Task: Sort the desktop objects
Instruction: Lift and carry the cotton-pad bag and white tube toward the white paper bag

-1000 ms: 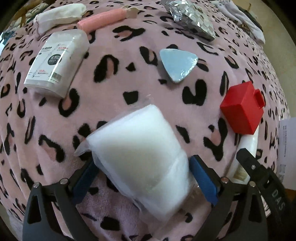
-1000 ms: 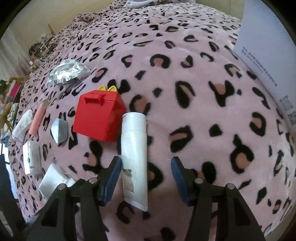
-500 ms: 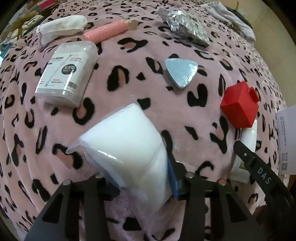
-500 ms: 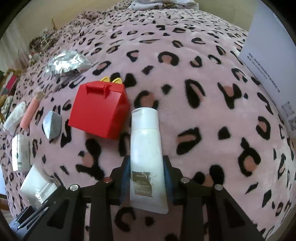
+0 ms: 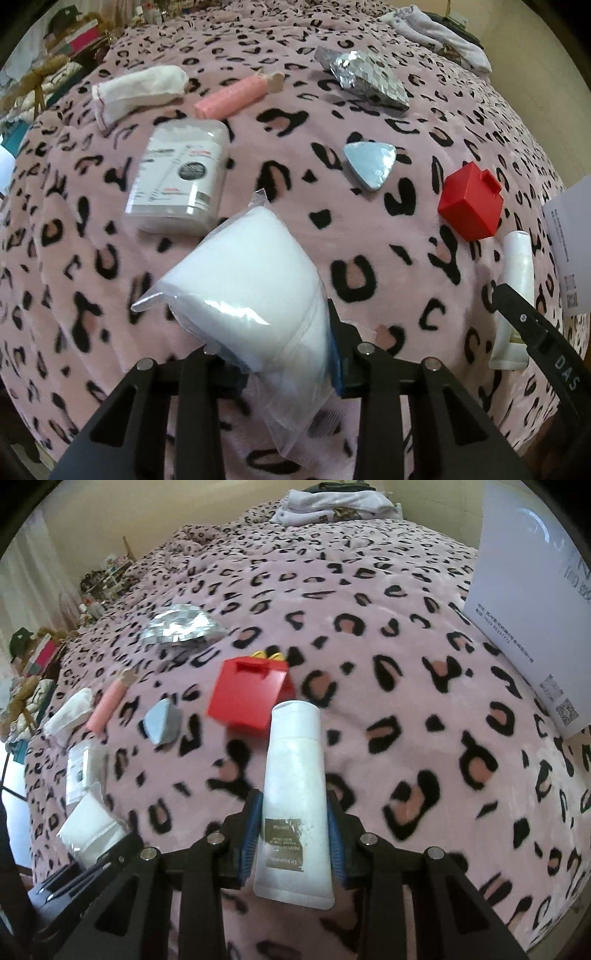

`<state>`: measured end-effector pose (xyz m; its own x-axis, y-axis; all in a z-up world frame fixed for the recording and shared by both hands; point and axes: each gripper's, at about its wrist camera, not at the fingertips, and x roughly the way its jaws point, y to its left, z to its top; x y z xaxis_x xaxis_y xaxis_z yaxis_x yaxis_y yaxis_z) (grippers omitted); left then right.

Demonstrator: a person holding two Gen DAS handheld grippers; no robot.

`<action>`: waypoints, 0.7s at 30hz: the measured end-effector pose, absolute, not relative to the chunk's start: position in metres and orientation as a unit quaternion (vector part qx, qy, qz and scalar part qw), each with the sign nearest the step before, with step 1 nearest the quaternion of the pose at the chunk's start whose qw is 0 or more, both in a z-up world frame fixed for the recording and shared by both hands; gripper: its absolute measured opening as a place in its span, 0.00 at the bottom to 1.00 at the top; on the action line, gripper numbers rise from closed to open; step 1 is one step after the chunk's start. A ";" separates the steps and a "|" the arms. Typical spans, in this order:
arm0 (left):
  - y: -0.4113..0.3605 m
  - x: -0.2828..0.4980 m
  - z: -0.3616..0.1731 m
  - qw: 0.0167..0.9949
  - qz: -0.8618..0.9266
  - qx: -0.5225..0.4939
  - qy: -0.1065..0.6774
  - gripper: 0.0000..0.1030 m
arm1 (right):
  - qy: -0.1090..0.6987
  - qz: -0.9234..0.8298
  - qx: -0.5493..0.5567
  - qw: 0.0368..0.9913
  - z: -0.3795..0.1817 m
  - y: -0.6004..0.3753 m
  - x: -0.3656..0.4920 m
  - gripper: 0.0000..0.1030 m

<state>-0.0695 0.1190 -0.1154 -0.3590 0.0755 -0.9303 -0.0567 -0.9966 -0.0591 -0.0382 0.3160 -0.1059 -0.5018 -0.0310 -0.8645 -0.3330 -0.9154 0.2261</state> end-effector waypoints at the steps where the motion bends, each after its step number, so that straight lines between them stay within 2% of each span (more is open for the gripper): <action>1: 0.117 -0.067 -0.112 0.040 0.826 -0.562 -0.005 0.33 | 0.186 0.847 -0.490 0.086 -0.103 0.315 -0.035 0.32; 21: 0.125 -0.044 -0.037 0.075 0.860 -0.505 0.023 0.33 | 0.176 0.871 -0.452 0.076 -0.038 0.304 0.007 0.32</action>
